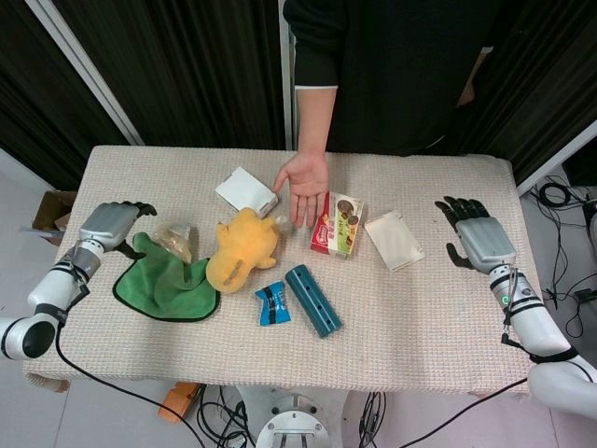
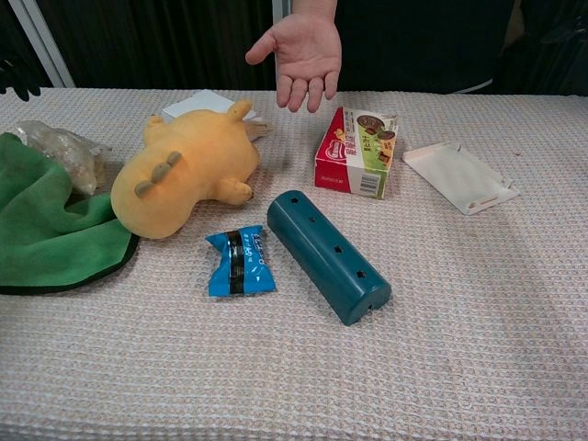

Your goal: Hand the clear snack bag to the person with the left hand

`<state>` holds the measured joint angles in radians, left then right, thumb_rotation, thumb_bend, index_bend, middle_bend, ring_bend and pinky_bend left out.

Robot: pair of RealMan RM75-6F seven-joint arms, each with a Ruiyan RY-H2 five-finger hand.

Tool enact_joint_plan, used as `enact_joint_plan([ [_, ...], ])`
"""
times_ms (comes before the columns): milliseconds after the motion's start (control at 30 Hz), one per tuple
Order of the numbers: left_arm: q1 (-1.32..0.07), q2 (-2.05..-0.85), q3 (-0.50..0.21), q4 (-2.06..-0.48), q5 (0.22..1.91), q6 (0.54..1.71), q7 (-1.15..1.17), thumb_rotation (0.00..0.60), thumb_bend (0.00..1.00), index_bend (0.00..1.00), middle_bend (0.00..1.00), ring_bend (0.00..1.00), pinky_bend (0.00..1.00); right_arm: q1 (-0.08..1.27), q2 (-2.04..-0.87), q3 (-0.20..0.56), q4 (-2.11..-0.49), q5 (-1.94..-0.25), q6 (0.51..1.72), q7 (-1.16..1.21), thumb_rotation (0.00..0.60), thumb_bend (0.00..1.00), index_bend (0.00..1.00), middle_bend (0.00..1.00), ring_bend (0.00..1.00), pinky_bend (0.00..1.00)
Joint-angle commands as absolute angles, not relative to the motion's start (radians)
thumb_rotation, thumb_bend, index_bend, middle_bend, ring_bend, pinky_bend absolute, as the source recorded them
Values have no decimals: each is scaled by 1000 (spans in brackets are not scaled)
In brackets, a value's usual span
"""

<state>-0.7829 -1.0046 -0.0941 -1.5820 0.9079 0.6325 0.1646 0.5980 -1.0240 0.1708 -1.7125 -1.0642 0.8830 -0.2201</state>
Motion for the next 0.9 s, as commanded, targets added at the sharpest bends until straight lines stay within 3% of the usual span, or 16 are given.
enact_joint_plan([
  [33, -784, -1005, -92, -1582, 904, 633, 162, 600, 151, 251, 245, 234, 271, 599, -1025, 168, -1712, -1064, 884, -219, 600, 440, 0, 0, 0, 0],
  [567, -835, -992, -101, -1599, 862, 639, 190, 600, 115, 238, 256, 234, 268, 589, -997, 164, -1735, -1085, 923, -205, 600, 441, 0, 0, 0, 0],
  [733, -923, -1016, -118, -1581, 722, 631, 248, 600, 51, 228, 263, 234, 268, 587, -969, 167, -1764, -1089, 938, -216, 600, 441, 0, 0, 0, 0],
  [900, -1045, -1076, -44, -1514, 507, 621, 403, 598, 51, 206, 259, 234, 272, 578, -952, 169, -1778, -1109, 954, -199, 600, 441, 0, 0, 0, 0],
])
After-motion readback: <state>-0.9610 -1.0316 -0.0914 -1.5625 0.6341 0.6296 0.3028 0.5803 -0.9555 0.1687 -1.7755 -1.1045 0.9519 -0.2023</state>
